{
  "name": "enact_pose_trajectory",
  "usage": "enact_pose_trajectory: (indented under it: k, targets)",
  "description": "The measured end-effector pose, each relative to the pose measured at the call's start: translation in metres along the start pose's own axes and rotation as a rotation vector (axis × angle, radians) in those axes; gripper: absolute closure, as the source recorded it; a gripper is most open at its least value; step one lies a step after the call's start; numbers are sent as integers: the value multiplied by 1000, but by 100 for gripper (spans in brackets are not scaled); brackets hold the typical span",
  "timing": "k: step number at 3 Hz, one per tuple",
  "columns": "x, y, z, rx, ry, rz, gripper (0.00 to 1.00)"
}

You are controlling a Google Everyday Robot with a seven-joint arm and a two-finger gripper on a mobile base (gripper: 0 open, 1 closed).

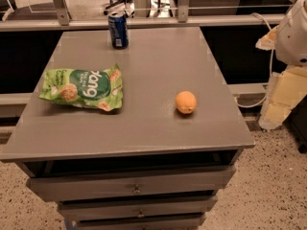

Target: Pick pepsi can

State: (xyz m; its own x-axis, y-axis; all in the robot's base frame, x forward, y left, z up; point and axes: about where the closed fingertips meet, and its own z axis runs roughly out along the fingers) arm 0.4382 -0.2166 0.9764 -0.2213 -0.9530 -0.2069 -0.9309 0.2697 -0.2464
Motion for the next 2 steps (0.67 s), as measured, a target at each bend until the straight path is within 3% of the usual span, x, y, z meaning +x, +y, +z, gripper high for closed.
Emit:
enact_pose_trajectory:
  k: [2]
  targets:
    - [-5, -7, 2, 13, -40, 15, 0]
